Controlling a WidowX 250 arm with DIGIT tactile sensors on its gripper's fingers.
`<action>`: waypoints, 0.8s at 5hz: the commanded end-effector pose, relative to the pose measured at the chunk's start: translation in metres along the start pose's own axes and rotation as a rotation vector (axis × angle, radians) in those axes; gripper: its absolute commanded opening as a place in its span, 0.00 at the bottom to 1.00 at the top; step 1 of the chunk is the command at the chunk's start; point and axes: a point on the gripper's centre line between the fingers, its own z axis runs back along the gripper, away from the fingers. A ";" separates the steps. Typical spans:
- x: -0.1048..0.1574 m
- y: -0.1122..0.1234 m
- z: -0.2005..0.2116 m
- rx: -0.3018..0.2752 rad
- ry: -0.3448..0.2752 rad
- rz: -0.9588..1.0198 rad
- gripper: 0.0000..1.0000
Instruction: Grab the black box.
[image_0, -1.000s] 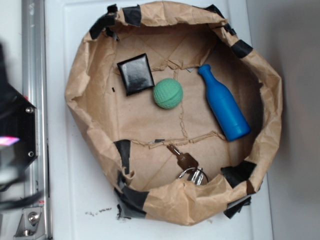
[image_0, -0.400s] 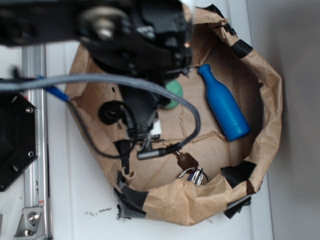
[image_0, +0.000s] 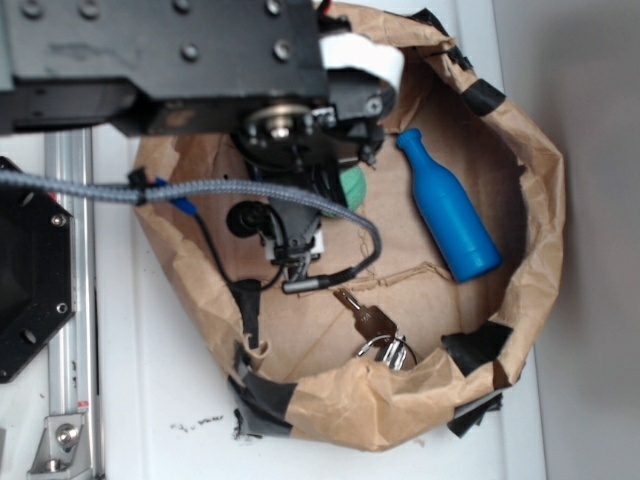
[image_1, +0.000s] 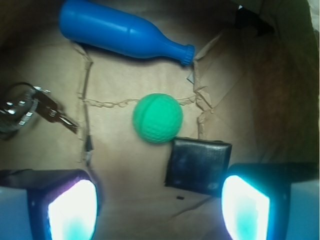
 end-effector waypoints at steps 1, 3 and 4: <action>0.003 0.003 0.006 0.014 -0.029 -0.010 1.00; -0.011 -0.018 -0.053 -0.004 -0.011 -0.049 1.00; -0.023 -0.011 -0.053 -0.013 0.022 -0.047 1.00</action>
